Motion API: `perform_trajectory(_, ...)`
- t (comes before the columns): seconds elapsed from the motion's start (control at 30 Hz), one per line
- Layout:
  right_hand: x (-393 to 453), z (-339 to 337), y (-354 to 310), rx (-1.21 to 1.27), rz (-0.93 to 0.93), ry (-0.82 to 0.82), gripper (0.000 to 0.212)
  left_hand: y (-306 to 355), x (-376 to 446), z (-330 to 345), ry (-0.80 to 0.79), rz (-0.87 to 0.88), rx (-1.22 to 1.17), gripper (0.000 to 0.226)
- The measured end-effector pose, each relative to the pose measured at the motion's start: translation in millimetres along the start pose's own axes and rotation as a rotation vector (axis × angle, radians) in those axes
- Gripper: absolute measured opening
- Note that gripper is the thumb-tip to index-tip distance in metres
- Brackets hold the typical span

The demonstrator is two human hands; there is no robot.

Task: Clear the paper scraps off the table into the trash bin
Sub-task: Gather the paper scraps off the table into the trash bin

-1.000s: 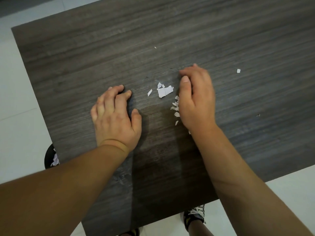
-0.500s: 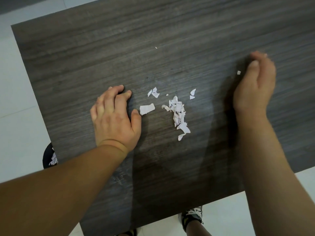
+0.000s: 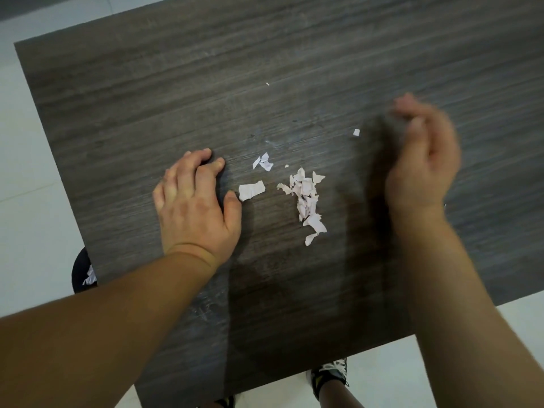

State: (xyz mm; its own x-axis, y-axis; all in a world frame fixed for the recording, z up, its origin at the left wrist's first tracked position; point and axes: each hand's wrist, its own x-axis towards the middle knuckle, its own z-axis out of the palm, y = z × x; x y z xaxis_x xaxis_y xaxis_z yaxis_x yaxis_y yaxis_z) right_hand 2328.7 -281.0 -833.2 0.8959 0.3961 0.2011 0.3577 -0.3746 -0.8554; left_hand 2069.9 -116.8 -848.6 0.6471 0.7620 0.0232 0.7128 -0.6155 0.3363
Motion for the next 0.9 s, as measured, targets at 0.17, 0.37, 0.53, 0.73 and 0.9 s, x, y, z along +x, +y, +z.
perform_trajectory(0.17, 33, 8, 7, -0.056, 0.071, -0.047, 0.027, 1, 0, -2, -0.012, -0.008, -0.007, 0.049)
perform_trajectory(0.37, -15, 42, -37, 0.023, -0.214, -0.523, 0.024, 1, 0, -1, -0.01, -0.006, 0.001, 0.05)
perform_trajectory(0.53, -39, 48, -57, 0.192, -0.131, -0.743, 0.022, 0, 0, 0, -0.003, 0.001, 0.008, 0.05)
perform_trajectory(0.73, 73, 51, -40, 0.488, 0.199, -0.334, 0.028, 0, 0, 1, 0.008, 0.003, 0.002, 0.048)
perform_trajectory(0.9, 102, 34, -19, 0.583, 0.494, -0.357, 0.034, 0, 0, 0, 0.012, -0.003, -0.005, 0.048)
